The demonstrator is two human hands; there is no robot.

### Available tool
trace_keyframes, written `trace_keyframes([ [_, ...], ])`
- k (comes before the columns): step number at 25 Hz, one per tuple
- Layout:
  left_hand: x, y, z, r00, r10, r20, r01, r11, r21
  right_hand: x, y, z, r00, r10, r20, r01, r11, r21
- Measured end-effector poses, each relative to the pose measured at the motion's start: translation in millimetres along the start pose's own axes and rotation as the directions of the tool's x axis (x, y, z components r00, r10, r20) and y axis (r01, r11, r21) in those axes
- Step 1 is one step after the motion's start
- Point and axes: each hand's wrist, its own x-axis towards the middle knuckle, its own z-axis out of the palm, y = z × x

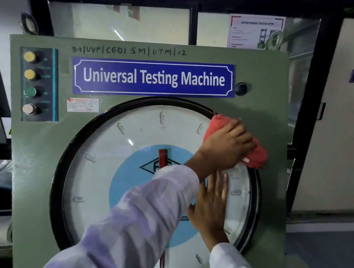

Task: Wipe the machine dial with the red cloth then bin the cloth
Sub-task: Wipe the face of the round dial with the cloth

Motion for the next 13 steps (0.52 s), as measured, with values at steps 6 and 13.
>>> trace_keyframes([
  [6,-53.1,-72.6,-15.8,0.817,-0.54,-0.2,0.528,0.841,-0.116,3.6,-2.4,-2.5,0.995,0.059,0.076,-0.066,0.993,0.093],
  [13,-256.6,-90.1,-15.7,0.028,-0.966,-0.258,0.964,0.094,-0.248,3.3,-1.8,-2.0,0.994,0.066,0.084,-0.079,0.983,0.165],
])
